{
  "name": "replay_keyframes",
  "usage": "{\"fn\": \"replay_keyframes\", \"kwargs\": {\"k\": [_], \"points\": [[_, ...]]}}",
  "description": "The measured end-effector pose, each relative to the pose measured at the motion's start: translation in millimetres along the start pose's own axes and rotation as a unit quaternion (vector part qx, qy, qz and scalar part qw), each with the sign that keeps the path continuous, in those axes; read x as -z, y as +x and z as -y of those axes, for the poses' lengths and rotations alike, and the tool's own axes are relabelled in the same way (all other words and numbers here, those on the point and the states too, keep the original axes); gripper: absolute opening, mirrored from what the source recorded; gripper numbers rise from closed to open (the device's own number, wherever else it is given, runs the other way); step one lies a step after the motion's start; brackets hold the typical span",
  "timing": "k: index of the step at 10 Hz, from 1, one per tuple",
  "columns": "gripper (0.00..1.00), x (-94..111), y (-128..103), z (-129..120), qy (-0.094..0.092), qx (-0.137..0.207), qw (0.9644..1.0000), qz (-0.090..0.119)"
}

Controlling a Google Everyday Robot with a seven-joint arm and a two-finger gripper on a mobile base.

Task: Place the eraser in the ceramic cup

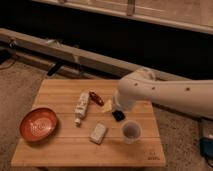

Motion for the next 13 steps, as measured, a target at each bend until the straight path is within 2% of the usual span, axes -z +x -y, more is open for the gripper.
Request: {"fn": "replay_keyframes", "kwargs": {"k": [2,4,8,11,13], "points": [[0.80,-20,-13,-21,0.036,0.033,0.9985,-0.026],[0.80,-45,-26,-23,0.063,0.048,0.9950,-0.061],[0.80,-94,-42,-1,0.078,0.038,0.9894,-0.117],[0.80,-111,-47,7,0.080,0.031,0.9873,-0.134],[0.80,-122,-50,4,0.086,0.038,0.9851,-0.144]]}}
